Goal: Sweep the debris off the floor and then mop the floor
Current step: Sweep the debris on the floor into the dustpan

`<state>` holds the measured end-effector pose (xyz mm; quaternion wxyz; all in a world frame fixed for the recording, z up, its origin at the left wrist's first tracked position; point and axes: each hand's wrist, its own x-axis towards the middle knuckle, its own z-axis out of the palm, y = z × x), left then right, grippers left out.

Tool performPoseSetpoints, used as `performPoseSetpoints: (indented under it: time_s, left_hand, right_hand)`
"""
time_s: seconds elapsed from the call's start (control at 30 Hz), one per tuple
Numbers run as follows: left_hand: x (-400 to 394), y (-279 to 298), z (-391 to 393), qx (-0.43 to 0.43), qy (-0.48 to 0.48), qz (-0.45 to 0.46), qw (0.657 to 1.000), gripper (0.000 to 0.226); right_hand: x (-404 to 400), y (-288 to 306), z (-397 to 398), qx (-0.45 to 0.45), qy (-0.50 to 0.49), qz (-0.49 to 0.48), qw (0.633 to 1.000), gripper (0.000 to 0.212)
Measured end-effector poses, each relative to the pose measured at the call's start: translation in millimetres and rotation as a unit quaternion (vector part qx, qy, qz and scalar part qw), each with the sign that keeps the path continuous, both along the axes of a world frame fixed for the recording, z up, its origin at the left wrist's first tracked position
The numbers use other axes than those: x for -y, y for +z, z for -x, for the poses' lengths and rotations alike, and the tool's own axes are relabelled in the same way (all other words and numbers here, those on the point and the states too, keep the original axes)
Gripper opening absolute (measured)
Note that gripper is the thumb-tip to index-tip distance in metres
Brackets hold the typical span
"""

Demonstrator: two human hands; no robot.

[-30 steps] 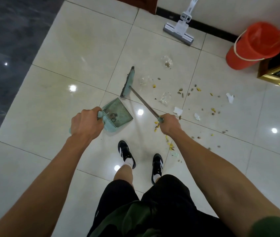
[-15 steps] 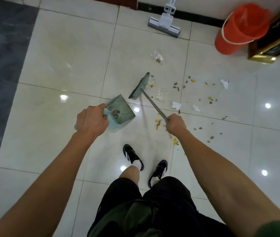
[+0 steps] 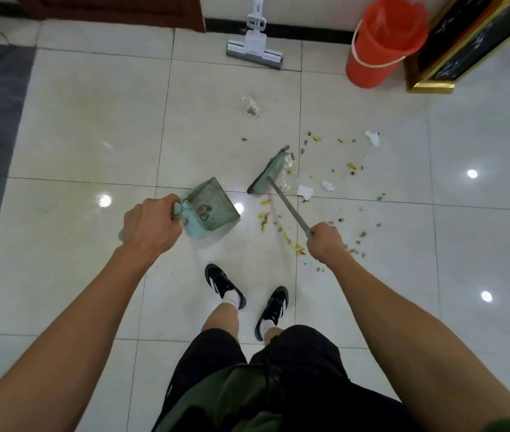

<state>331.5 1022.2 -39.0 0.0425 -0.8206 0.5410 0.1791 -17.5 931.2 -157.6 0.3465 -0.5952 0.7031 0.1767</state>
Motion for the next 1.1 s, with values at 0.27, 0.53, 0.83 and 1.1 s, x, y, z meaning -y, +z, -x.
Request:
performPoseSetpoints:
  time_s: [0.27, 0.53, 0.83, 1.1]
  left_hand:
    - [-41.8, 7.7, 36.8, 0.047, 0.013, -0.013, 0.999, 0.016]
    - [-73.3, 2.9, 14.2, 0.047, 0.059, -0.033, 0.997, 0.015]
    - [-73.4, -2.3, -1.5, 0.043, 0.055, -0.058, 0.996, 0.014]
    - [-37.3, 0.6, 40.7, 0.021, 0.005, -0.059, 0.998, 0.013]
  right_hand:
    - [-20.9, 4.6, 24.7, 0.057, 0.059, -0.005, 0.997, 0.026]
    - [-22.0, 0.3, -32.5, 0.1, 0.129, -0.017, 0.986, 0.028]
    - [-29.8, -5.1, -60.4, 0.043, 0.168, -0.048, 0.984, 0.025]
    - [-38.2, 0.4, 19.1, -0.03, 0.115, -0.028, 0.993, 0.026]
